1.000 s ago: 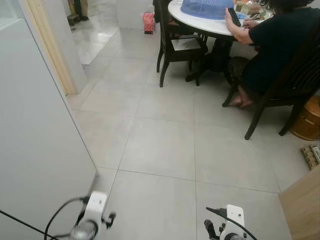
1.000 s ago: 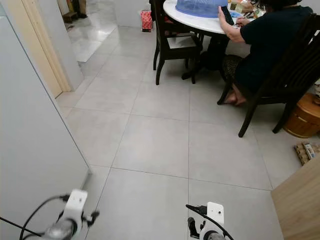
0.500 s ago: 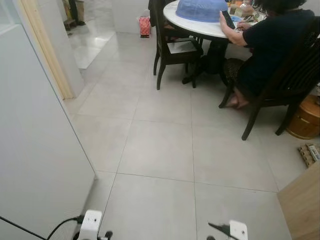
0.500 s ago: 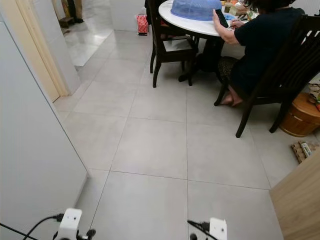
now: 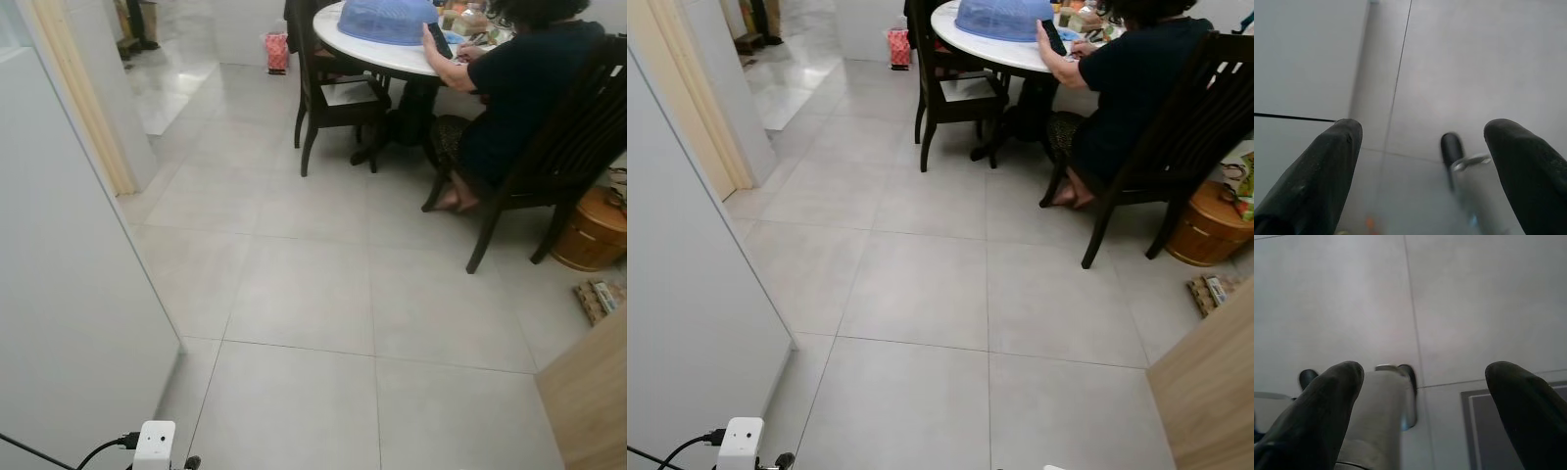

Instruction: Restocking fridge

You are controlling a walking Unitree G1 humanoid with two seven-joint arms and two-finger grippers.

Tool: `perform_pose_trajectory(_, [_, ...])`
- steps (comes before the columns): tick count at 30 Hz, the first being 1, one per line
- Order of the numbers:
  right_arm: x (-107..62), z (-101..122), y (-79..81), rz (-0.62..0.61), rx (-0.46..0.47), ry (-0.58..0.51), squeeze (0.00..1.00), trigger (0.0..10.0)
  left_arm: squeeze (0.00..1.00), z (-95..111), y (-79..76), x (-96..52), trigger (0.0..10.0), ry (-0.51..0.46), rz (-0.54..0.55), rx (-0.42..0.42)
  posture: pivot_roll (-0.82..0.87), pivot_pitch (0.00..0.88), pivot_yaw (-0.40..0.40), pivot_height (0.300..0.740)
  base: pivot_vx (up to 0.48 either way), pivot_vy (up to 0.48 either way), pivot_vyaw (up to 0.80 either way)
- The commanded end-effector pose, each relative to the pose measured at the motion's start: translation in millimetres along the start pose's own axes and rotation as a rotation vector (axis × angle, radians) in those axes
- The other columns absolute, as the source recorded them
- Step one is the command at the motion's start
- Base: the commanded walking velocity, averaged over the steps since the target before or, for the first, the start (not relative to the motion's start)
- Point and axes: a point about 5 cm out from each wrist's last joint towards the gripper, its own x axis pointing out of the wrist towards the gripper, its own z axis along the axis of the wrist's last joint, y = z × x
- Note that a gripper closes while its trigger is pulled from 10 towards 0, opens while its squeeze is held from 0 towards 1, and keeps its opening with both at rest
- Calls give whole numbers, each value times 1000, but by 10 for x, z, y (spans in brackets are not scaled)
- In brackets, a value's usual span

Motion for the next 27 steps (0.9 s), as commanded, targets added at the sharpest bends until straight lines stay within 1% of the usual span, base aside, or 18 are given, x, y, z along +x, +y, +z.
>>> perform_pose_trajectory(1, [-27, 4, -126, -37, -22, -22, 0, 10000, 0, -5, -72, -3, 10000, -15, -8, -25, -146, 0, -75, 740, 0, 0, 0])
perform_pose_trajectory(2, [-42, 19, -192, -53, -29, -42, 0, 10000, 0, 24, -145, -1, 10000, -42, -32, -10, -145, 0, -85, 740, 0, 0, 0])
perform_pose_trajectory(3, [-53, 27, -228, -66, -19, -60, 0, 10000, 0, 51, -193, 1, 10000, -64, -49, 5, -148, 0, -91, 740, 0, 0, 0])
perform_pose_trajectory(4, [-75, 37, -299, -84, -1, -85, 0, 10000, 0, 86, -283, -2, 10000, -100, -72, 20, -157, 0, -106, 740, 0, 0, 0])
perform_pose_trajectory(5, [-83, 40, -324, -89, 3, -93, 0, 10000, 0, 100, -314, -3, 10000, -113, -79, 22, -157, 0, -106, 740, 0, 0, 0])
perform_pose_trajectory(6, [-106, 54, -404, -87, -20, -106, 0, 10000, 0, 173, -415, -9, 10000, -172, -85, 7, -153, 0, -126, 740, 0, 0, 0])
perform_pose_trajectory(9, [-132, 63, -483, -85, -43, -116, 0, 10000, 0, 281, -523, -20, 10000, -249, -96, -6, -136, 0, -137, 740, 0, 0, 0])
perform_pose_trajectory(12, [-159, 55, -539, -96, -44, -131, 0, 10000, 0, 489, -619, -47, 10000, -382, -121, 17, -110, 0, -130, 740, 0, 0, 0])
perform_pose_trajectory(13, [-172, 39, -531, -93, -36, -145, 0, 10000, 0, 605, -616, -65, 10000, -450, -123, 24, -98, 0, -127, 740, 0, 0, 0])
perform_pose_trajectory(14, [-172, 39, -531, -93, -36, -145, 0, 10000, 0, 605, -616, -65, 10000, -450, -123, 24, -98, 0, -127, 740, 0, 0, 0])
perform_pose_trajectory(16, [-175, 8, -451, -72, -20, -167, 0, 10000, 0, 775, -521, -76, 10000, -530, -103, 27, -111, 0, -123, 740, 0, 0, 0])
perform_pose_trajectory(21, [-178, -48, -249, -42, -19, -208, 0, 10000, 0, 993, -292, -103, 10000, -630, -50, 27, -133, 0, -77, 740, 0, 0, 0])
perform_pose_trajectory(22, [-182, -60, -219, -57, -16, -217, 0, 10000, 0, 1034, -243, -113, 10000, -647, -34, 17, -135, 0, -53, 740, 0, 0, 0])
perform_pose_trajectory(23, [-185, -67, -201, -68, -13, -223, 0, 10000, 0, 1061, -212, -121, 10000, -657, -24, 9, -135, 0, -53, 740, 0, 0, 0])
perform_pose_trajectory(24, [-123, 252, -234, -126, 12, -344, 0, 10000, 0, 1164, -144, -156, 10000, -698, -25, 8, -154, 0, -6, 740, 0, 0, 0])
perform_pose_trajectory(25, [-87, 498, -287, -148, 13, -414, 0, 10000, 0, 1192, -144, -169, 10000, -712, -32, 19, -154, 0, -6, 740, 0, 0, 0])
perform_pose_trajectory(26, [-71, 664, -323, -161, 12, -460, 0, 10000, 0, 1205, -147, -177, 10000, -720, -37, 27, -154, 0, -6, 740, 0, 0, 0])
perform_pose_trajectory(27, [-77, 1393, -544, -181, 38, -616, 0, 10000, 0, 1240, -135, -191, 10000, -734, -46, 35, -171, 0, 26, 740, 0, 0, 0])
